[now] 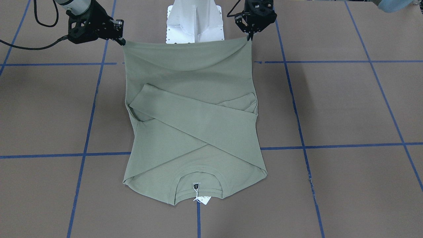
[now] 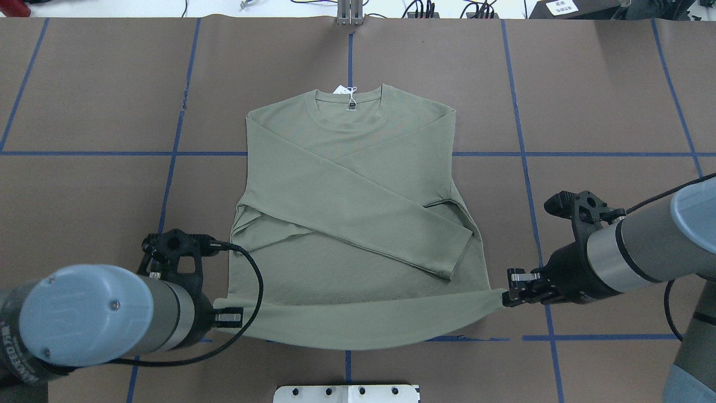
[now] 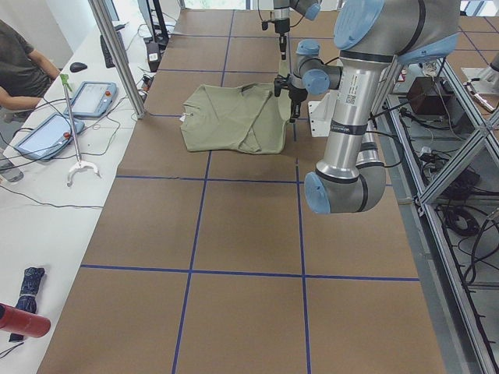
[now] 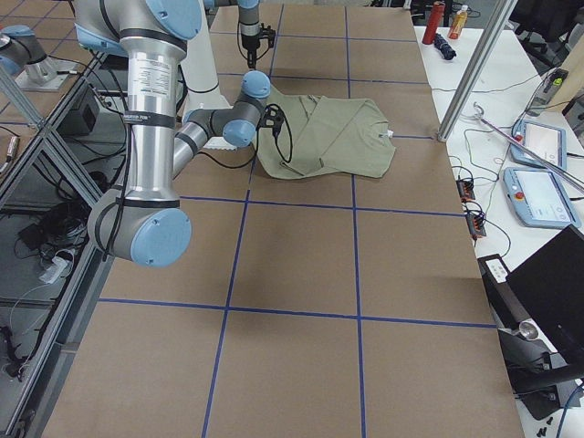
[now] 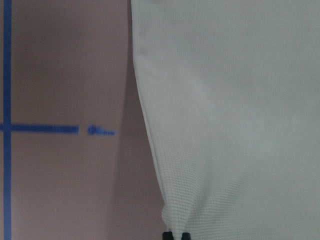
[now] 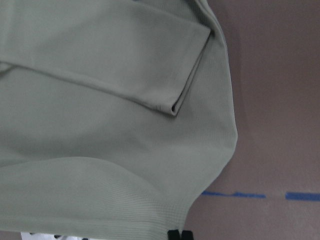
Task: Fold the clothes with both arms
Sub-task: 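Lift the hem with both grippers and fold it toward the collar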
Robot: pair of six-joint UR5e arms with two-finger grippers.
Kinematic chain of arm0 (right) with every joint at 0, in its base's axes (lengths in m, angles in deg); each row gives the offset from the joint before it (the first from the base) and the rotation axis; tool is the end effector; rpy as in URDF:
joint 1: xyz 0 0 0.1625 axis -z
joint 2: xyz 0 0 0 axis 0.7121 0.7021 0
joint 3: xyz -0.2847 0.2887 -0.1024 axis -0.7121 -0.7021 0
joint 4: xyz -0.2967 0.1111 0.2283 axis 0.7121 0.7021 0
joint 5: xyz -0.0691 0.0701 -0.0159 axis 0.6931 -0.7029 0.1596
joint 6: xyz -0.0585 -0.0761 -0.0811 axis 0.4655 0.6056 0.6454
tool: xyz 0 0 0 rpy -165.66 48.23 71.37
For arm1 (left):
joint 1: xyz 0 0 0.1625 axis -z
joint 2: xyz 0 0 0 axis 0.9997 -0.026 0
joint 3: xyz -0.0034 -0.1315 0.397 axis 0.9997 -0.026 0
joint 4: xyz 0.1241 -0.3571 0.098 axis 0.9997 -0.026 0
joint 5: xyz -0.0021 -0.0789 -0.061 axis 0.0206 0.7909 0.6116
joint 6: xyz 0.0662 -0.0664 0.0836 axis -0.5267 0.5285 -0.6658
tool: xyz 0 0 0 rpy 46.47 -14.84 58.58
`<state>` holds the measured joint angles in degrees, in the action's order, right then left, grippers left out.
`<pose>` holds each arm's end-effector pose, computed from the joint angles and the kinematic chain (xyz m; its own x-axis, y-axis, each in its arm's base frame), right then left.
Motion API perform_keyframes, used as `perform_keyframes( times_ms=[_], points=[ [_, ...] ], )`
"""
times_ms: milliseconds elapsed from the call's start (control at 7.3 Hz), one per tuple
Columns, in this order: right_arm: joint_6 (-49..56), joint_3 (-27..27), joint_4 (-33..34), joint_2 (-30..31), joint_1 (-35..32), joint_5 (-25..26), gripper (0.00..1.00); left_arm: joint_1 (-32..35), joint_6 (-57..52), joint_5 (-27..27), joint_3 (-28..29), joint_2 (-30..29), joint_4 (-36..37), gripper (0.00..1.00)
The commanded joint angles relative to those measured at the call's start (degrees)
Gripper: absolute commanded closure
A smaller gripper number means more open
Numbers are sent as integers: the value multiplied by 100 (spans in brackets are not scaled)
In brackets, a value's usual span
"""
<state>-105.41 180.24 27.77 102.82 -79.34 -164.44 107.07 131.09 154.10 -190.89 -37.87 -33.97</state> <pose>-0.3265 -0.2965 0.3186 0.4353 0.1338 0.8903 -0.0030 0.9891 -0.1472 0.3966 -0.2581 0.2436 0.7073 0.0149 -0.7067 0.0683 0.9937 0.0892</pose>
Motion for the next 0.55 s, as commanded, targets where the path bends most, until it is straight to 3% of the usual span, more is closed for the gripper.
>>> perform_keyframes(
  times_ms=[0,411],
  points=[
    [10,-497,-7,-713,-708,-14,100,751,-442,295,66,-207,12,100],
    [2,-1725,11,-2005,-1360,3,100,1184,-461,287,802,-630,-41,100]
  ],
)
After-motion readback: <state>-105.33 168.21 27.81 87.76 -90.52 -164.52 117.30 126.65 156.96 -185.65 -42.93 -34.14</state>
